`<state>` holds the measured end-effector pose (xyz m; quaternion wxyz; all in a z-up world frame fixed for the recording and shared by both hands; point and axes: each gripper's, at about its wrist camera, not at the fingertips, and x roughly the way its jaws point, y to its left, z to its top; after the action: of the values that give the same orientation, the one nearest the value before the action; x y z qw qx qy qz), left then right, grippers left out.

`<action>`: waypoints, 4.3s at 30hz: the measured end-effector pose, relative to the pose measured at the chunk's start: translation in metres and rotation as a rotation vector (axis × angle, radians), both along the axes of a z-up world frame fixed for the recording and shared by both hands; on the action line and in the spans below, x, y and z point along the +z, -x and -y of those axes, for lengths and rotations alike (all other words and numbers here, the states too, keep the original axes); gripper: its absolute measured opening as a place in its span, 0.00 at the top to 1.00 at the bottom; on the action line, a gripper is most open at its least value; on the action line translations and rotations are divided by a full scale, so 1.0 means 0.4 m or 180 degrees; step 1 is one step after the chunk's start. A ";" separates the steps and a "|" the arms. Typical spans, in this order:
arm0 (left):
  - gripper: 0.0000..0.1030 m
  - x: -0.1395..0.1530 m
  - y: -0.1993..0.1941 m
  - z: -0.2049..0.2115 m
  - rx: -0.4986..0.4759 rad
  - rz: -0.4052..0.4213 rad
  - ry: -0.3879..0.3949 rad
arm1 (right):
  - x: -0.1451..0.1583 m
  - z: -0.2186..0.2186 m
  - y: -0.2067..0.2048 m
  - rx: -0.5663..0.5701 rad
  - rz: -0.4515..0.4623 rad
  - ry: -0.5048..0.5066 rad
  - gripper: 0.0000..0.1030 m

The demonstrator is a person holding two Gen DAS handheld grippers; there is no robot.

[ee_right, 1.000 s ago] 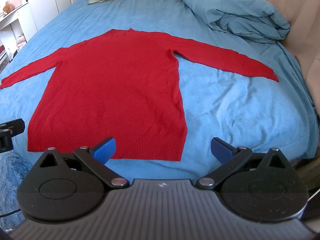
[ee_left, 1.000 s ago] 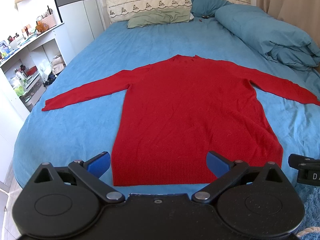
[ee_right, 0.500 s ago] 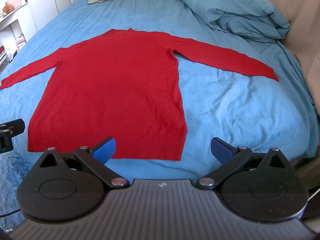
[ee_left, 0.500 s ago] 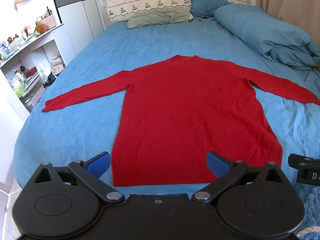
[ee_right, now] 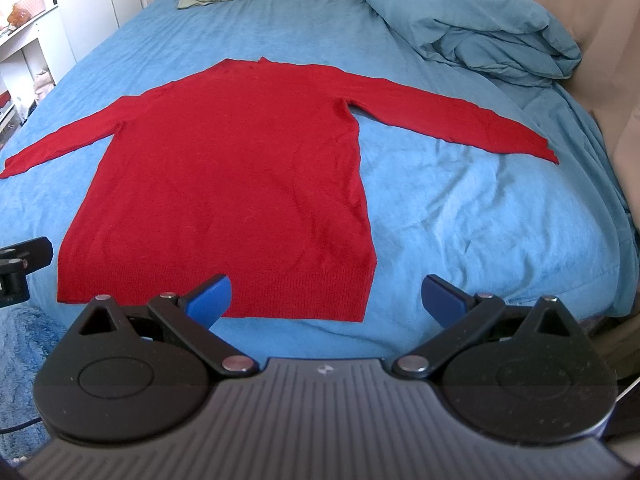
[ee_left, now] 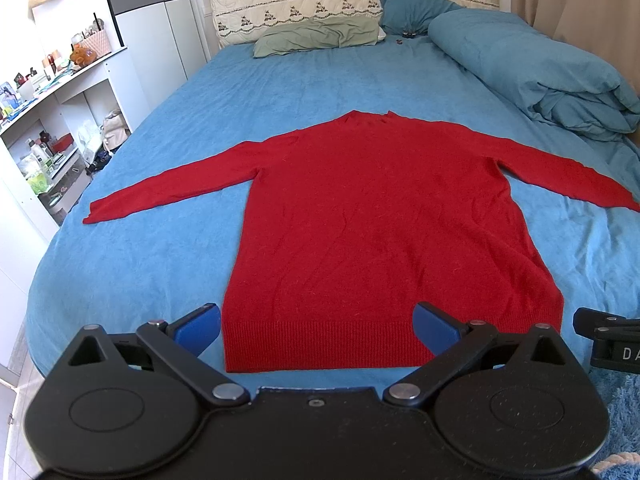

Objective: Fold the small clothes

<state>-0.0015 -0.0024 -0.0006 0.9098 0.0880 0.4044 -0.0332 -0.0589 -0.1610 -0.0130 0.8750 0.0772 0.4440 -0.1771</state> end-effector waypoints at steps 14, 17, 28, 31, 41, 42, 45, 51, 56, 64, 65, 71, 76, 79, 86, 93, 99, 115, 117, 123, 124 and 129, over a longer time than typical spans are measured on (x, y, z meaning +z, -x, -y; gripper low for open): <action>0.00 0.009 0.000 0.005 0.0001 0.0005 0.0010 | 0.011 -0.008 0.002 0.0021 0.0011 0.0004 0.00; 0.00 0.009 0.000 0.004 -0.0002 0.0005 0.0006 | 0.012 -0.008 0.002 0.0016 0.0009 0.0002 0.00; 0.00 0.018 -0.003 0.009 -0.0005 0.0020 0.0024 | 0.026 -0.003 0.007 -0.0002 0.0047 0.0016 0.00; 0.00 0.043 -0.020 0.023 -0.0050 0.0075 0.0093 | 0.045 0.014 0.004 0.0010 0.0145 -0.0030 0.00; 0.00 0.115 -0.278 0.211 -0.0428 0.0372 0.0291 | 0.096 0.292 -0.073 -0.0699 0.0502 -0.0086 0.00; 0.00 0.106 -0.311 0.231 -0.0458 0.0358 0.0292 | 0.090 0.334 -0.085 -0.0806 0.0526 -0.0093 0.00; 0.00 0.062 -0.429 0.301 -0.0515 0.0192 0.0364 | 0.055 0.463 -0.124 -0.1125 0.0551 -0.0027 0.00; 0.00 -0.057 -0.641 0.417 -0.0500 -0.0120 0.0452 | -0.077 0.716 -0.211 -0.1684 0.0488 -0.0194 0.00; 0.00 -0.173 -0.791 0.502 -0.0525 -0.0375 0.0412 | -0.214 0.876 -0.273 -0.2022 0.0463 -0.0384 0.00; 0.00 -0.325 -0.936 0.602 -0.0539 -0.0658 0.0357 | -0.372 1.028 -0.323 -0.2361 0.0576 -0.0601 0.00; 0.00 -0.338 -0.949 0.611 -0.0539 -0.0669 0.0364 | -0.376 1.038 -0.328 -0.2376 0.0605 -0.0555 0.04; 0.00 -0.390 -1.003 0.670 -0.0545 -0.0692 0.0255 | -0.406 1.094 -0.332 -0.2633 0.0782 -0.0516 0.32; 0.00 -0.430 -1.034 0.694 -0.0526 -0.0780 0.0168 | -0.397 1.110 -0.346 -0.2652 0.0901 -0.0512 0.75; 0.00 -0.443 -1.051 0.692 -0.0525 -0.0829 0.0173 | -0.376 1.103 -0.363 -0.2605 0.0953 -0.0501 0.79; 0.00 -0.408 -1.105 0.633 -0.0551 -0.0985 0.0475 | -0.255 1.025 -0.471 -0.2085 0.1287 -0.0534 0.79; 0.00 -0.275 -1.143 0.332 -0.0186 -0.0709 0.0798 | -0.066 0.779 -0.748 -0.0932 0.1814 -0.0690 0.79; 0.00 -0.248 -1.137 0.007 0.0361 -0.0519 0.0559 | -0.098 0.379 -0.999 0.0463 0.1749 -0.0924 0.80; 0.00 -0.369 -1.093 -0.070 0.0203 -0.0686 0.0987 | -0.434 0.013 -1.000 0.1563 0.0812 0.0147 0.25; 0.00 -0.367 -1.090 -0.016 0.0026 -0.0693 0.1010 | -0.431 0.030 -0.967 0.1640 0.0835 0.0227 0.24; 0.00 -0.385 -1.096 0.135 -0.0291 -0.0646 0.0907 | -0.417 0.137 -0.855 0.1228 0.0849 -0.0113 0.24; 0.02 -0.394 -1.100 0.156 -0.0286 -0.0645 0.0872 | -0.417 0.154 -0.836 0.1165 0.0847 -0.0141 0.24; 0.26 -0.428 -1.105 0.172 -0.0133 -0.0616 0.0702 | -0.418 0.212 -0.776 0.1041 0.0815 -0.0271 0.24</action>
<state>0.4407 -0.0713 -0.1718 0.8698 -0.0076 0.4821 -0.1046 0.2515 -0.2456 -0.1802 0.9373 0.0629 0.3429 -0.0026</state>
